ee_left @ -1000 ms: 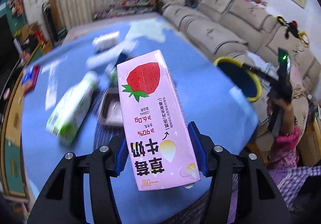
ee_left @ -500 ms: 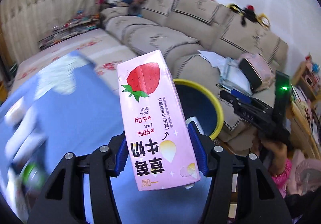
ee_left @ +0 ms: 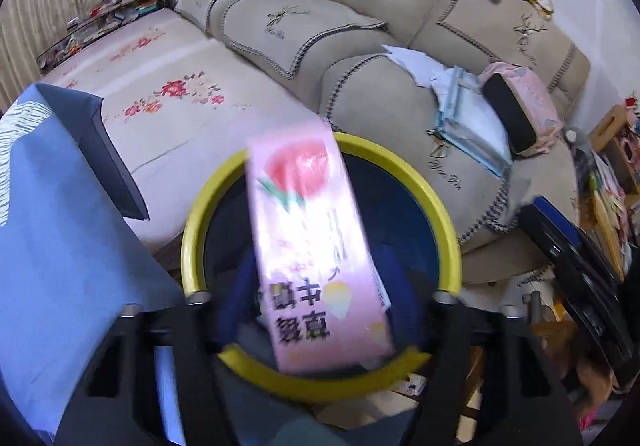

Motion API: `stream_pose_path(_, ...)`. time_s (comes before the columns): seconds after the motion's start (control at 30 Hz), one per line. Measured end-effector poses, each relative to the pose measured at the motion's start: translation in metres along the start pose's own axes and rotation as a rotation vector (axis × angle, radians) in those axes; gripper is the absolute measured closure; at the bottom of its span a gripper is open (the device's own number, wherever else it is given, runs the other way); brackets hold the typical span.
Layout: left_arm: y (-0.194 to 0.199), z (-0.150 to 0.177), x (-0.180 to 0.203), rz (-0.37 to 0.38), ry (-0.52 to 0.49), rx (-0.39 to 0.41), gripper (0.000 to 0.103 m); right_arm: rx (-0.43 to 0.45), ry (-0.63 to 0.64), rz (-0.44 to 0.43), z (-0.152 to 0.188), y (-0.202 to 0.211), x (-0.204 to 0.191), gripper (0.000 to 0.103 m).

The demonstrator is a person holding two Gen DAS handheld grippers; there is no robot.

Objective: Collect trash
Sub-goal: 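Move the right gripper to the brown plastic tray and grasp its rim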

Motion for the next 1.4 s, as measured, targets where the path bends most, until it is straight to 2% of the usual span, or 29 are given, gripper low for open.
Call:
stream_pose_path(0.07, -0.003, -0.002, -0.003, -0.009, 0.017, 0.011, 0.020, -0.005, -0.003, -0.002, 0.001, -0.002, 0.002, 0.053)
stream_pose_path(0.17, 0.012, 0.003, -0.007, -0.018, 0.039, 0.047, 0.020, -0.012, -0.002, -0.007, 0.003, -0.005, 0.003, 0.053)
stream_pose_path(0.27, 0.057, 0.014, -0.019, -0.046, 0.065, 0.152, 0.019, -0.018, 0.004, -0.017, 0.005, -0.007, -0.003, 0.053)
stream_pose_path(0.47, 0.153, 0.042, -0.051, -0.113, 0.151, 0.382, 0.009, -0.030, 0.046, -0.051, 0.006, -0.008, -0.027, 0.053)
stream_pose_path(0.53, 0.190, 0.062, -0.068, -0.165, 0.190, 0.456, 0.006, -0.035, 0.069, -0.068, 0.007, -0.007, -0.041, 0.053)
stream_pose_path(0.7, 0.257, 0.111, -0.110, -0.321, 0.260, 0.554, 0.005, -0.047, 0.144, -0.107, 0.011, -0.005, -0.079, 0.053)
stream_pose_path(0.97, 0.347, 0.201, -0.162, -0.562, 0.362, 0.669, 0.005, -0.061, 0.277, -0.196, 0.023, 0.006, -0.160, 0.051)
stream_pose_path(1.2, 0.406, 0.274, -0.205, -0.687, 0.464, 0.710, 0.005, -0.078, 0.383, -0.291, 0.038, 0.019, -0.234, 0.051)
stream_pose_path(1.4, 0.433, 0.322, -0.232, -0.778, 0.552, 0.715, 0.005, -0.120, 0.475, -0.427, 0.063, 0.034, -0.308, 0.051)
Point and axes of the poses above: each gripper's, at about its wrist camera, not at the fingertips, and y roughly against the way its jaws point, x to its right, z to its underside, the point moved 4 cm from there along -y, roughly the way its jaws point, and after that the axes turned 3 degrees about x, right-handed, at the moved point
